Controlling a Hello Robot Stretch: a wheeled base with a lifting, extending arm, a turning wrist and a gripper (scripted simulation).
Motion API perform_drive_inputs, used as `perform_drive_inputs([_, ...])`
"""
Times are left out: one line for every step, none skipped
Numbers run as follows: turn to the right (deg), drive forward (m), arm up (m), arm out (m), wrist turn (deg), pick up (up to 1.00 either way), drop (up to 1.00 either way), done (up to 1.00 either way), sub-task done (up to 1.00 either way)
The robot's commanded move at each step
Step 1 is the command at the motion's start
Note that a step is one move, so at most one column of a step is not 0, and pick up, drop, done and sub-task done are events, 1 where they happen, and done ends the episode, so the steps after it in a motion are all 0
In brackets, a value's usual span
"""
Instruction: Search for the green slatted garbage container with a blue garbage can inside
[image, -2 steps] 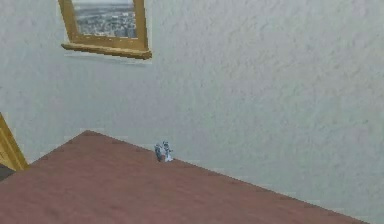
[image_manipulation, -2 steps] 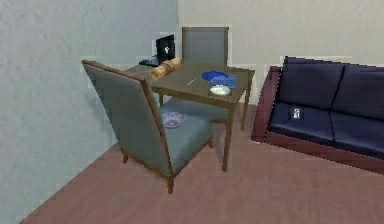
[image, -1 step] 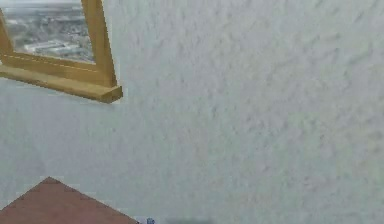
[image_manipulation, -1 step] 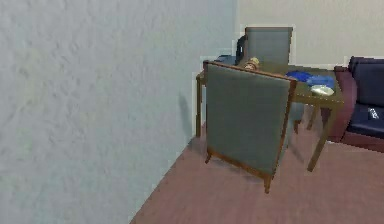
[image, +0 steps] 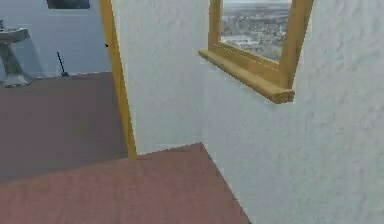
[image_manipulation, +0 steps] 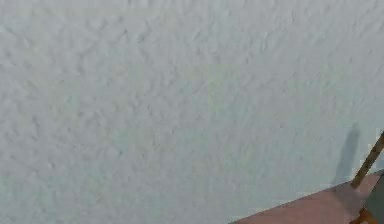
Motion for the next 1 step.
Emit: perform_drive_inputs([-45.0, 0.00, 0.00, 0.00, 0.0, 0.00, 0.00, 0.00, 0.00])
